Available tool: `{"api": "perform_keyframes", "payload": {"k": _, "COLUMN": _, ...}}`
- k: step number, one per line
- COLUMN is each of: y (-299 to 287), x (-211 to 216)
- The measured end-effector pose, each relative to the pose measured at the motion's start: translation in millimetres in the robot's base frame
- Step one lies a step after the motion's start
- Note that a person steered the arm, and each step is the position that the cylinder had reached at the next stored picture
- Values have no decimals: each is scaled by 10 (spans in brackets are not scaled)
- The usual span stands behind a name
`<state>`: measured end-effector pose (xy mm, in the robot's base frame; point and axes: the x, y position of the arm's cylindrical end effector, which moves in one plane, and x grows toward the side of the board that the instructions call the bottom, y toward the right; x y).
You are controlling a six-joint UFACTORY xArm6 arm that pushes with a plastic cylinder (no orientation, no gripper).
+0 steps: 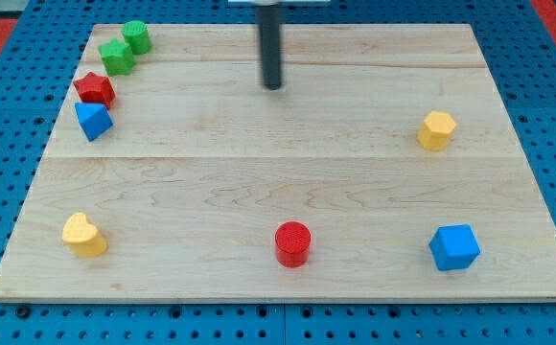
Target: Place the yellow hexagon vertical to the red circle
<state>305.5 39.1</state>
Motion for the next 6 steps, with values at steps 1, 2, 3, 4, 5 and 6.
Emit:
{"api": "perform_keyframes", "payload": {"k": 1, "y": 1304, "x": -7}}
{"api": "perform_keyframes", "payload": {"k": 2, "y": 2128, "x": 165}}
{"api": "perform_keyframes", "payload": {"k": 3, "y": 2259, "x": 174}}
{"api": "perform_keyframes", "payload": {"k": 4, "y": 2261, "x": 174}}
{"api": "perform_keyframes", "payload": {"k": 5, "y": 2487, "x": 313}}
{"api": "perform_keyframes", "payload": {"k": 6, "y": 2684, "x": 591}}
